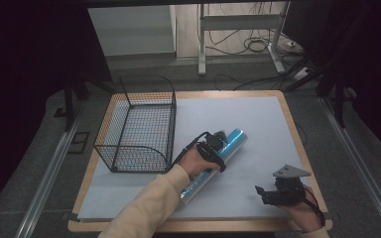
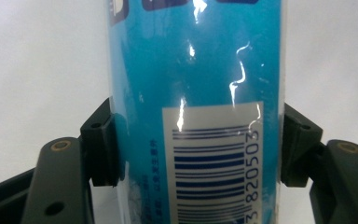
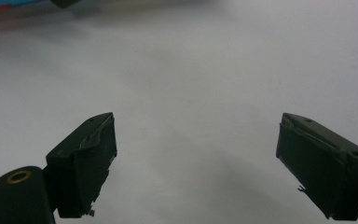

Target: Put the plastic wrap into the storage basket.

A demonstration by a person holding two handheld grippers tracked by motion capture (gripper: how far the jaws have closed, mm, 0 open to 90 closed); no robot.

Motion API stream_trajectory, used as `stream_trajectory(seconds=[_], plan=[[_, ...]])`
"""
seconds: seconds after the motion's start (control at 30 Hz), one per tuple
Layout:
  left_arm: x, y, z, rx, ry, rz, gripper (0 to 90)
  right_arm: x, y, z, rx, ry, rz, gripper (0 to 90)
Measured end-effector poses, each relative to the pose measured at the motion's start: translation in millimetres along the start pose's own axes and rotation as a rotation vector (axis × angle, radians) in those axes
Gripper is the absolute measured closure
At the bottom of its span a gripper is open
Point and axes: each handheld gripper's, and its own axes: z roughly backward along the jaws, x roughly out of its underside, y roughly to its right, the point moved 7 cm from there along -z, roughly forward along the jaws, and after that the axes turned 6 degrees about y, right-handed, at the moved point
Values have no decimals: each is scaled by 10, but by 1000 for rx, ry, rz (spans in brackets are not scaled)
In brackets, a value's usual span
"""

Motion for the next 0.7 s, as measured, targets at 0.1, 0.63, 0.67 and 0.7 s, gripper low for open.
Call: stream_trajectory(seconds=[0.1,0.63,0.67,0.7], plan=[[-34,7,99,4,11,-5,313,-1,0,1,1,0,0,124],[-252,-67,479,-37,34,-49,315,-1,12,5,3,1,-1,123],[-263,-73,501,-41,34,-54,315,-2,10,7,3,1,-1,123],[-274,-81,526,-43,31,-63,315,-3,9,8,3,1,-1,124]])
